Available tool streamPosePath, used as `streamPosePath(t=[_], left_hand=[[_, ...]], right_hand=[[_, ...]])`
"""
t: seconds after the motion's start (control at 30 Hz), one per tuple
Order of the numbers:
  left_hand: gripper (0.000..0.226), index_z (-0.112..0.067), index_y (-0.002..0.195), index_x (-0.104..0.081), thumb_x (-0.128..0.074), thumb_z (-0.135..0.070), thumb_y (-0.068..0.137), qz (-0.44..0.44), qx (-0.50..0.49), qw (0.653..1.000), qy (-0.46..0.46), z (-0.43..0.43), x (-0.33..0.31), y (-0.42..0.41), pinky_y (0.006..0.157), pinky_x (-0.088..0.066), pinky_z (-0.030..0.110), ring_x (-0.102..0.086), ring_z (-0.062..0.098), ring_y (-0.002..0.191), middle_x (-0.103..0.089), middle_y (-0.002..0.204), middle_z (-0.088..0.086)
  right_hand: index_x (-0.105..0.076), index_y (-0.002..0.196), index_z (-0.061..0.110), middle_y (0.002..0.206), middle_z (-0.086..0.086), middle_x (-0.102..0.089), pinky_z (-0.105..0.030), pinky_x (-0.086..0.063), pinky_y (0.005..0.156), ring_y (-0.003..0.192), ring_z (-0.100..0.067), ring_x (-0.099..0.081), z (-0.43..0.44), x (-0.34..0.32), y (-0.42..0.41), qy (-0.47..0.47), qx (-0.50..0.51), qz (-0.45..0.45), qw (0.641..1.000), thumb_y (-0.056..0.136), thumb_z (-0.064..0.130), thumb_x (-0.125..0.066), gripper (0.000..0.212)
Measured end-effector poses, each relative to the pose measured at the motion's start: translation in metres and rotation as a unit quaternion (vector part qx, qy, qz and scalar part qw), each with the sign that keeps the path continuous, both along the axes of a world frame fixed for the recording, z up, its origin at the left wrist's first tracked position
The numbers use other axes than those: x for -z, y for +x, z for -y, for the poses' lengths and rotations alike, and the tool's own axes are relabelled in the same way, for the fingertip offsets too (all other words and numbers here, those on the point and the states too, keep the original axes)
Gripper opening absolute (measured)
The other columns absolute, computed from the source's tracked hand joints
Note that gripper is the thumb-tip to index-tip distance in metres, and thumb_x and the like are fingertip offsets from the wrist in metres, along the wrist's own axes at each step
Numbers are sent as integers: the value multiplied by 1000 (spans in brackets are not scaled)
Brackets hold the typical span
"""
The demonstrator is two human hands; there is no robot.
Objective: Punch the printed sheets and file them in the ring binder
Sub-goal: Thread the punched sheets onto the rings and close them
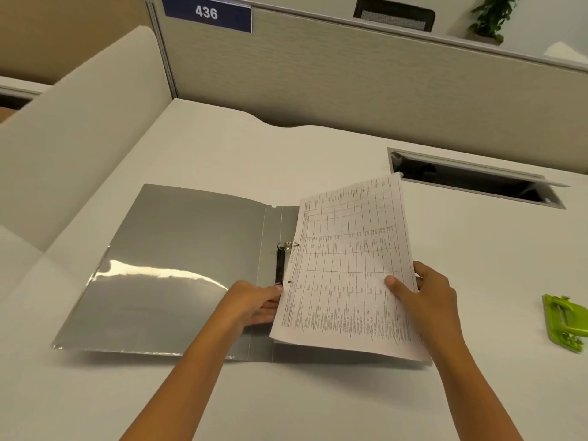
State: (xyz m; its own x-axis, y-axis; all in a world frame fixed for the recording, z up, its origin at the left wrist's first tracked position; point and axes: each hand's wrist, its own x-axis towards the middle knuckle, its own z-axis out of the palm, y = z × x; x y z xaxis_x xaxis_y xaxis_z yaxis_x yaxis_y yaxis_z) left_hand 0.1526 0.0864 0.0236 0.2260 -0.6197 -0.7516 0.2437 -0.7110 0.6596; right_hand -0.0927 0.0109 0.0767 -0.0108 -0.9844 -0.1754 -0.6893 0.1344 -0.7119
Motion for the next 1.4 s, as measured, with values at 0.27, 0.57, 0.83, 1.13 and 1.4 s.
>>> streamPosePath(t=[0.27, 0.57, 0.83, 1.13, 1.4], left_hand=[[22, -1, 99, -68, -68, -19, 86, -77, -86, 993, -23, -5, 9, -15, 58, -58, 29, -74, 20, 75, -76, 88, 11], [16, -5, 95, -68, -69, -18, 86, -61, -108, 991, -41, -5, 12, -25, 63, -58, 33, -73, 22, 79, -76, 88, 10], [13, -7, 98, -66, -64, -15, 89, -74, -84, 993, -39, -7, 9, -32, 51, -56, 26, -72, 18, 76, -74, 89, 8], [17, -6, 101, -66, -67, -16, 87, -85, -91, 991, -38, -5, 13, -38, 64, -59, 35, -72, 24, 85, -74, 95, 11], [9, -11, 86, -67, -66, -19, 88, 50, -46, 995, -70, -6, 19, -50, 71, -59, 33, -71, 21, 86, -74, 99, 8]], right_hand=[[-54, 127, 17, 126, -4, -61, -31, -50, 70, 82, -20, -58, -2, -10, 4, -29, -20, -16, 999, 89, 27, -61, 40], [-55, 126, 18, 124, -4, -62, -35, -53, 75, 83, -20, -59, -3, -11, 2, -24, -25, -13, 999, 88, 28, -62, 40], [-56, 124, 17, 123, -4, -63, -37, -52, 77, 88, -24, -62, -2, -16, -4, -23, -31, -21, 999, 89, 28, -62, 38], [-55, 124, 16, 123, -4, -62, -43, -53, 82, 97, -30, -64, -3, -13, -6, -12, -32, -19, 999, 88, 29, -62, 39], [-56, 121, 14, 119, -7, -64, -27, -48, 67, 83, -22, -61, 4, 9, -14, -2, -22, -27, 999, 89, 28, -61, 36]])
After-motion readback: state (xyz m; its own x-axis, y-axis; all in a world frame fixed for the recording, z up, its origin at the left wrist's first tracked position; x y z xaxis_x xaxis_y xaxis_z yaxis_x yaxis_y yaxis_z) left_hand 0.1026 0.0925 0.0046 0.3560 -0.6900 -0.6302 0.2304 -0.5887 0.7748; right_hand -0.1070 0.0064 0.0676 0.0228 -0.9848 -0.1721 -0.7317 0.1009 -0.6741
